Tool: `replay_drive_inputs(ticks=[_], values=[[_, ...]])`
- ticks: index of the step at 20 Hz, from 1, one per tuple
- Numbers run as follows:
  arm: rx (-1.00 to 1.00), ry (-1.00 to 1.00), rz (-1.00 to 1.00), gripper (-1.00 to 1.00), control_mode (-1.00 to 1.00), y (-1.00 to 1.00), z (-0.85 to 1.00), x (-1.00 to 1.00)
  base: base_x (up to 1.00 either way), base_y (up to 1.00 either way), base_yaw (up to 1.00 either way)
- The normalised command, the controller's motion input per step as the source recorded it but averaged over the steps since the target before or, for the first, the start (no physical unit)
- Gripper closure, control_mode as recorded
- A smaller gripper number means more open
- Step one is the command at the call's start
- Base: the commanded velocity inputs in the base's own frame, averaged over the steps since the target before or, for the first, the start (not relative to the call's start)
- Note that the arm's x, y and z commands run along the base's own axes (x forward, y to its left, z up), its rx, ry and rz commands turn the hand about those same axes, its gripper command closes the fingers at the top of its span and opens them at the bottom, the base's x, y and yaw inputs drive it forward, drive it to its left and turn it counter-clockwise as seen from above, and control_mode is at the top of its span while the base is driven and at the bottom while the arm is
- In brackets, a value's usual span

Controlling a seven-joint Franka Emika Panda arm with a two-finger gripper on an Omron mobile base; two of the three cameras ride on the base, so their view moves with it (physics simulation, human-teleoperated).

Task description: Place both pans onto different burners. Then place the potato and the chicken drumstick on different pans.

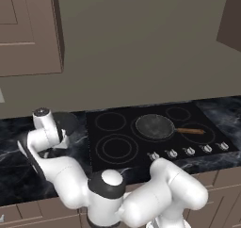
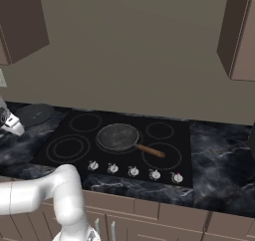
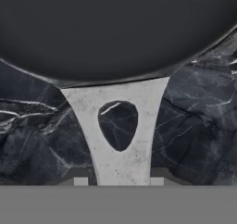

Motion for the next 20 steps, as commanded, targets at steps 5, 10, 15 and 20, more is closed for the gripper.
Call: replay_drive_inputs(ticks=[5,10,15,20], values=[[0.01,0.0,-0.01,1.0,-1.0,-0.34,0.36,-0.16,0.0,0.0,0.0],[0.01,0.0,-0.01,1.0,-1.0,-0.44,0.14,-0.28,0.0,0.0,0.0],[0.0,0.0,-0.02,1.0,-1.0,-0.41,0.0,-0.25,0.0,0.0,0.0],[0.0,0.0,-0.01,1.0,-1.0,-0.45,0.0,-0.19,0.0,0.0,0.0]])
